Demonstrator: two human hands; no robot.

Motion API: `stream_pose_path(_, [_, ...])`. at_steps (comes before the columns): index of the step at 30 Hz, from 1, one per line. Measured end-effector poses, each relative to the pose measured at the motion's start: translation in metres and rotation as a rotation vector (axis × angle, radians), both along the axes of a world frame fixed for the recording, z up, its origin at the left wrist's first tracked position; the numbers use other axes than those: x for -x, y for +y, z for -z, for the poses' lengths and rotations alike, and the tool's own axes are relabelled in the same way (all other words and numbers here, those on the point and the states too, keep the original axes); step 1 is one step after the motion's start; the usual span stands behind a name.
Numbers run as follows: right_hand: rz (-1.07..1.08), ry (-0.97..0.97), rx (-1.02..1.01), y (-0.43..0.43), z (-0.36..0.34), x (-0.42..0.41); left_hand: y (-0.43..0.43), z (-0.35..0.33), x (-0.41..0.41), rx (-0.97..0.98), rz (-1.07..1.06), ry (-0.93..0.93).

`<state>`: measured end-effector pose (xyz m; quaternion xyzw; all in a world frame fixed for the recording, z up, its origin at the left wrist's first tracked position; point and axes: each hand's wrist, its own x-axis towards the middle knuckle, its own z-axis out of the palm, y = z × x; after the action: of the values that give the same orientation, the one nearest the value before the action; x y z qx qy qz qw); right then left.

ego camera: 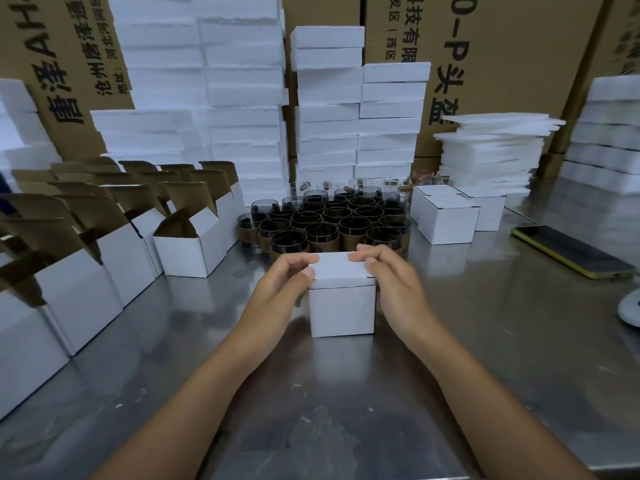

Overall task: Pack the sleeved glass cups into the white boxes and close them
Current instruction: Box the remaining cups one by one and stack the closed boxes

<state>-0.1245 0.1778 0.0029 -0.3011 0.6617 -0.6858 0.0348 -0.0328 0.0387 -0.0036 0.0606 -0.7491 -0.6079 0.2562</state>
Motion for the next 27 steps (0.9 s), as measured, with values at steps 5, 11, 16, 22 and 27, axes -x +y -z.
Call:
stream_pose_path(5, [0.014, 0.074, -0.065, 0.003, 0.001, 0.0, 0.001, -0.001, 0.001, 0.008, 0.005, 0.006])
stream_pose_path(11, [0.035, 0.102, -0.032, 0.002, 0.001, -0.001, 0.001, 0.001, 0.0, 0.013, 0.036, 0.022])
stream_pose_path(16, [0.19, 0.448, -0.141, 0.005, 0.005, -0.007, -0.002, 0.004, 0.001, -0.004, 0.062, -0.002])
stream_pose_path(22, [0.333, 0.718, -0.531, 0.005, 0.002, -0.021, 0.0, 0.003, -0.003, -0.012, 0.067, 0.003])
stream_pose_path(27, [0.472, 0.844, -0.668, 0.006, -0.004, -0.03, 0.001, 0.004, -0.003, 0.016, 0.068, -0.025])
